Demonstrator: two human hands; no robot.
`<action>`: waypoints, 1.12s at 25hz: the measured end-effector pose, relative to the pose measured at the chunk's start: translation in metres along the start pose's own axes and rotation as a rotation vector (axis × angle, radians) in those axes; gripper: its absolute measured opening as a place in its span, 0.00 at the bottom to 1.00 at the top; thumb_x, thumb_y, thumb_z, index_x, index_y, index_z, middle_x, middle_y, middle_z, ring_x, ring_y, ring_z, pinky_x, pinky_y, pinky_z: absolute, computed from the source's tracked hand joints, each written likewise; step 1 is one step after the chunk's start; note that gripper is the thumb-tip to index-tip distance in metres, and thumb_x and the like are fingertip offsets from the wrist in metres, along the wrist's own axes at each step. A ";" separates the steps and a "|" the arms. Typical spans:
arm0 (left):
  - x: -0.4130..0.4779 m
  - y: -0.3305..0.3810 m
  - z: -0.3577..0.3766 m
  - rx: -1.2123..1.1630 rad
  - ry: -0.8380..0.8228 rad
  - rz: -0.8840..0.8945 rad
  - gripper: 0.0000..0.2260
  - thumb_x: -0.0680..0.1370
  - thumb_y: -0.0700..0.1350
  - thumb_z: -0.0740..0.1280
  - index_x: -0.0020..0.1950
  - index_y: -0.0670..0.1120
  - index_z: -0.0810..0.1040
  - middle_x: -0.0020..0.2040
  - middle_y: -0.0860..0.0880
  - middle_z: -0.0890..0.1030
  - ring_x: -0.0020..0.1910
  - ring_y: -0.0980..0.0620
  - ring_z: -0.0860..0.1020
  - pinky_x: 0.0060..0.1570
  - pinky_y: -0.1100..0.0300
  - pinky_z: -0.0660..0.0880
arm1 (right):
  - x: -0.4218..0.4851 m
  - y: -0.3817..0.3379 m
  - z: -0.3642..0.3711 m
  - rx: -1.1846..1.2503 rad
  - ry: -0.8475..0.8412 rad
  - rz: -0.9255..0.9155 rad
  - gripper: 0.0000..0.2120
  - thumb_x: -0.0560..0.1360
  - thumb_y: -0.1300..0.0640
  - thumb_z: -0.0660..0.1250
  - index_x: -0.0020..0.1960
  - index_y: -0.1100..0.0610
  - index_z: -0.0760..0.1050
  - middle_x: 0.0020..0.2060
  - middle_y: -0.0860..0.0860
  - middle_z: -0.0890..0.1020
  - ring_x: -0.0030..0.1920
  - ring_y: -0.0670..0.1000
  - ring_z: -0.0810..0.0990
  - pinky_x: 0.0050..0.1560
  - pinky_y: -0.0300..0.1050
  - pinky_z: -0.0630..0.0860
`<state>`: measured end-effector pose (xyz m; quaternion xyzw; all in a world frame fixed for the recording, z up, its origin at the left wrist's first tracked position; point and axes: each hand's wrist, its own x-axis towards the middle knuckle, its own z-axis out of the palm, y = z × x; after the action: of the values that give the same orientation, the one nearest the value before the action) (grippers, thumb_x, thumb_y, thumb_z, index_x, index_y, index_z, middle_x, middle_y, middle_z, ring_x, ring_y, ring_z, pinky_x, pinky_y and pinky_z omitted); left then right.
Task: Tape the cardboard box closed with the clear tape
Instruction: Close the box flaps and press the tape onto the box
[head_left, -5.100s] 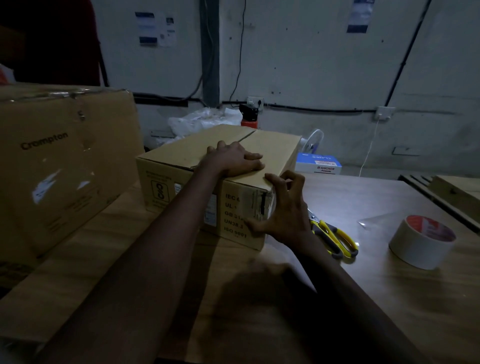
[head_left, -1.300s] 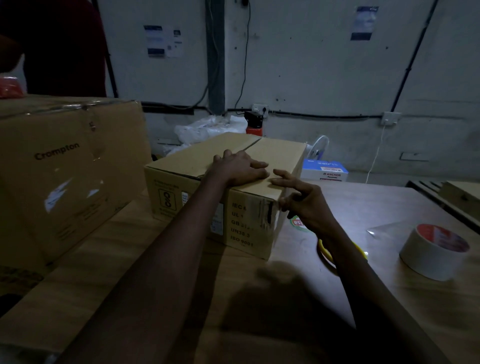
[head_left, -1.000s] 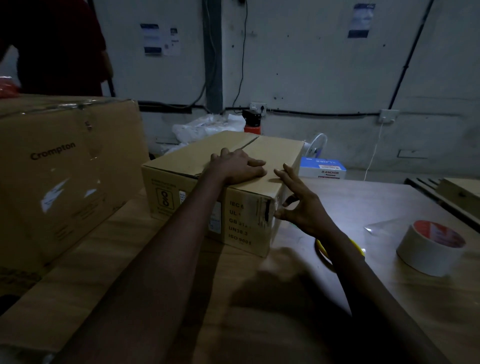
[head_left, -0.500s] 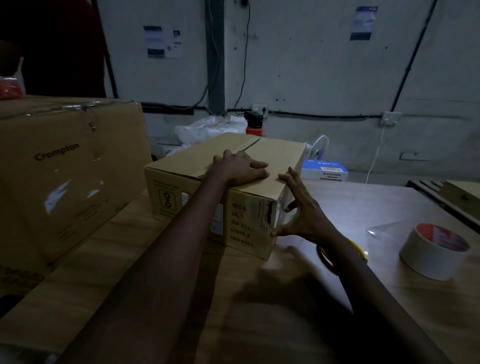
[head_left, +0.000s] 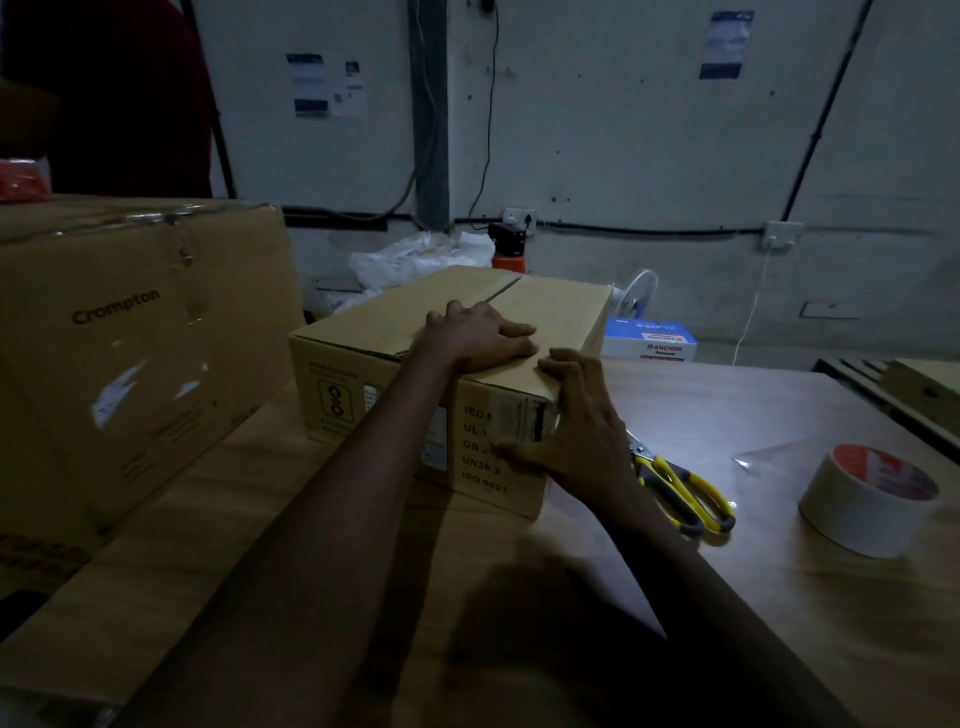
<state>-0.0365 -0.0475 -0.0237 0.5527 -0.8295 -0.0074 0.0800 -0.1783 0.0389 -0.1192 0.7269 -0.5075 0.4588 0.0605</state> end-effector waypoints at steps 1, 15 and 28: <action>0.000 0.000 0.000 0.001 -0.005 0.001 0.22 0.77 0.67 0.55 0.71 0.67 0.66 0.75 0.47 0.62 0.71 0.39 0.59 0.65 0.42 0.57 | 0.002 -0.005 0.001 0.002 0.055 0.039 0.40 0.59 0.31 0.70 0.61 0.55 0.66 0.60 0.55 0.70 0.56 0.52 0.72 0.45 0.48 0.79; 0.004 0.027 0.005 0.042 -0.065 -0.079 0.25 0.79 0.66 0.50 0.76 0.64 0.56 0.78 0.43 0.56 0.74 0.35 0.53 0.70 0.36 0.49 | 0.021 0.020 -0.027 0.248 0.099 0.140 0.23 0.63 0.43 0.77 0.52 0.54 0.78 0.50 0.46 0.78 0.47 0.45 0.77 0.41 0.32 0.73; 0.010 0.037 0.011 0.044 -0.052 -0.138 0.26 0.79 0.64 0.48 0.76 0.62 0.55 0.78 0.41 0.55 0.74 0.33 0.51 0.70 0.33 0.45 | 0.017 0.008 0.001 0.461 0.212 0.383 0.50 0.61 0.38 0.75 0.76 0.50 0.56 0.69 0.46 0.68 0.64 0.49 0.71 0.58 0.45 0.74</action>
<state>-0.0760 -0.0430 -0.0297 0.6097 -0.7912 -0.0088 0.0455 -0.1831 0.0232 -0.1107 0.5607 -0.5088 0.6379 -0.1408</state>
